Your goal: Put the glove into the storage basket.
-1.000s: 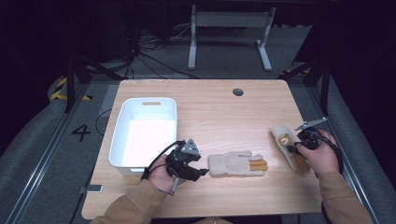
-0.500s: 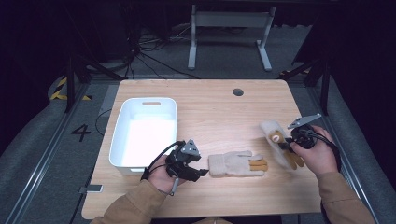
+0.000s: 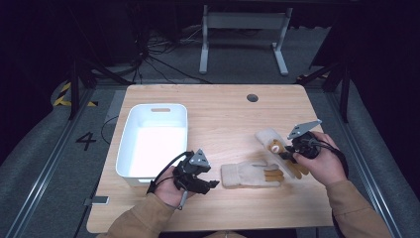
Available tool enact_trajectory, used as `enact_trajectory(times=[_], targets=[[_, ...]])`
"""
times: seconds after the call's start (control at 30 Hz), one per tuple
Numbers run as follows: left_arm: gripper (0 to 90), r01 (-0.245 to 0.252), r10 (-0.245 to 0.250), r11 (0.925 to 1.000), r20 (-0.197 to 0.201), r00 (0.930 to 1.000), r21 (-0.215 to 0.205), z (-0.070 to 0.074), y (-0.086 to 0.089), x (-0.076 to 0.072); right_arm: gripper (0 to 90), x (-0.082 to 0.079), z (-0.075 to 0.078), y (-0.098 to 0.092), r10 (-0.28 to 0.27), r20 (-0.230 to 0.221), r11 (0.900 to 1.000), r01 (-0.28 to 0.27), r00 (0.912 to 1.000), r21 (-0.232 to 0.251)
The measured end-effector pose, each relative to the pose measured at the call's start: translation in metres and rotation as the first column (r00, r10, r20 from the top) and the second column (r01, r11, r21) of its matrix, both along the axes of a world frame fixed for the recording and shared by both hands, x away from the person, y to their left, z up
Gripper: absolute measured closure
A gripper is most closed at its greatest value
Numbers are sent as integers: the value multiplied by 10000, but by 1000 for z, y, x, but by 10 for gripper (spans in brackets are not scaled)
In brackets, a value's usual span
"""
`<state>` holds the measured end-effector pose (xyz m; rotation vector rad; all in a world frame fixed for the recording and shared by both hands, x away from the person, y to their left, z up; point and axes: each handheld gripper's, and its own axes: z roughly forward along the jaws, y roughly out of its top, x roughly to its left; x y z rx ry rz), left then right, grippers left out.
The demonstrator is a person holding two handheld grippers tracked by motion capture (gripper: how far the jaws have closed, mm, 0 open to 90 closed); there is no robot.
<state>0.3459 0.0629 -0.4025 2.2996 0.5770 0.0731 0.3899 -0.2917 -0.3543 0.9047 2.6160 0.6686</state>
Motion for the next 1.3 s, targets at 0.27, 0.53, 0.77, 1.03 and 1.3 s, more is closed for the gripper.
enact_trajectory(times=[0.27, 0.53, 0.77, 1.03, 1.3], targets=[[425, 108, -108, 9999, -17, 9999, 16, 1, -2, -1, 736, 0, -6, 17, 887, -195, 9960, -884, 9959, 151], [425, 275, -275, 9996, -15, 9996, 25, 0, -7, 0, 734, -3, -16, 30, 1592, -364, 9870, -1582, 9866, 274], [425, 373, -373, 9993, -9, 9993, 68, 0, -9, -1, 734, -8, -22, 40, 2205, -458, 9752, -2193, 9743, 301], [425, 365, -365, 9993, -40, 9993, 89, -1, -10, -2, 733, -10, -32, 44, 2725, -637, 9620, -2708, 9601, 342], [425, 454, -454, 9988, -16, 9990, 167, -2, -12, -3, 730, -13, -43, 49, 3155, -781, 9489, -3146, 9457, 238]])
